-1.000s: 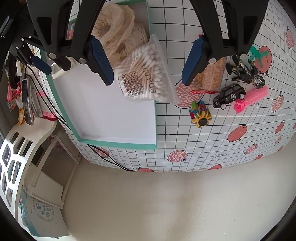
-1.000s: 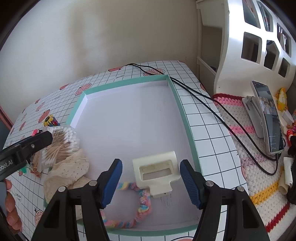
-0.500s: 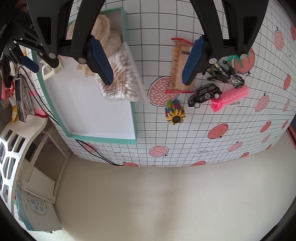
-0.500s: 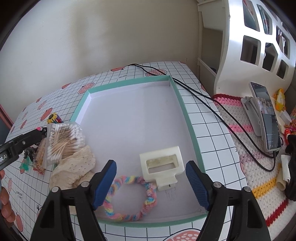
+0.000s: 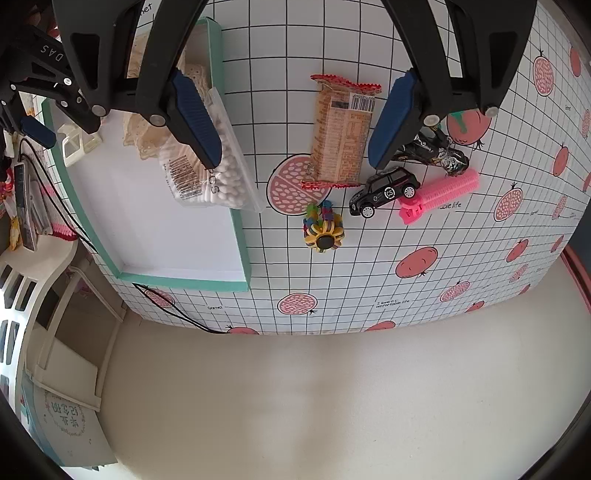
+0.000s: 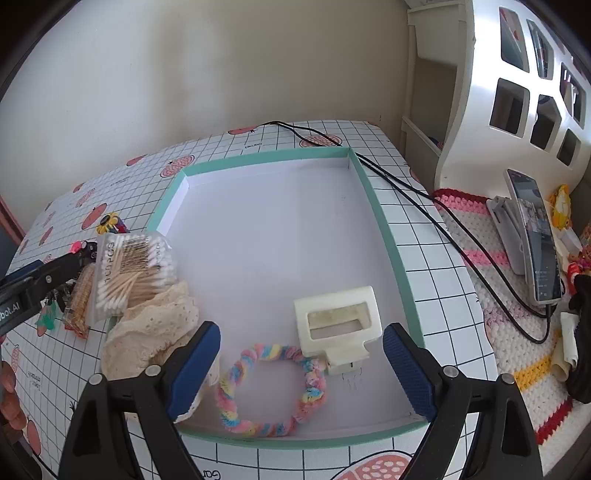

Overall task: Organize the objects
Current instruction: 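Lower the holder and swab bag into the tray and open both tools, then move both tools back toward the biscuit packet and green toy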

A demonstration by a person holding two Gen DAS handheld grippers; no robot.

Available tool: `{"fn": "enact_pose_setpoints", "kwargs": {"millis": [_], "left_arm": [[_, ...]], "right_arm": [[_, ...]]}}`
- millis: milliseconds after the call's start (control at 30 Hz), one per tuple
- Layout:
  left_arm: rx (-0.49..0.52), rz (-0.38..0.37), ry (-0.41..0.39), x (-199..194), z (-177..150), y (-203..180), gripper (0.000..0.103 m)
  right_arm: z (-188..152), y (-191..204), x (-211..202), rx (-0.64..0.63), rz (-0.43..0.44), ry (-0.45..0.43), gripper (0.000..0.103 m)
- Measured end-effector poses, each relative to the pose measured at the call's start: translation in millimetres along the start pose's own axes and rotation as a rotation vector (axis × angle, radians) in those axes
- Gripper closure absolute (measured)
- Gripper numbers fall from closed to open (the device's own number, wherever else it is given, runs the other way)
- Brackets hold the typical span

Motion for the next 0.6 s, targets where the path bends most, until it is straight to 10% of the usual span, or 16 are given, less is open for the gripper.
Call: {"fn": "enact_pose_setpoints", "kwargs": {"millis": [600], "left_arm": [[0.008, -0.004, 0.005, 1.2, -0.8, 2.4, 0.011]], "right_arm": [[-1.7, 9.5, -2.1, -0.023, -0.008, -0.002, 0.011]]}}
Point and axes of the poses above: each gripper's, at about its wrist camera, not at the fingertips, and x roughly the way its jaws point, y to its left, z to its top, the point moved 5 cm from there along x, roughly the way its jaws point, and after that the axes turned 7 degrees about -z, right-handed, at the moved point
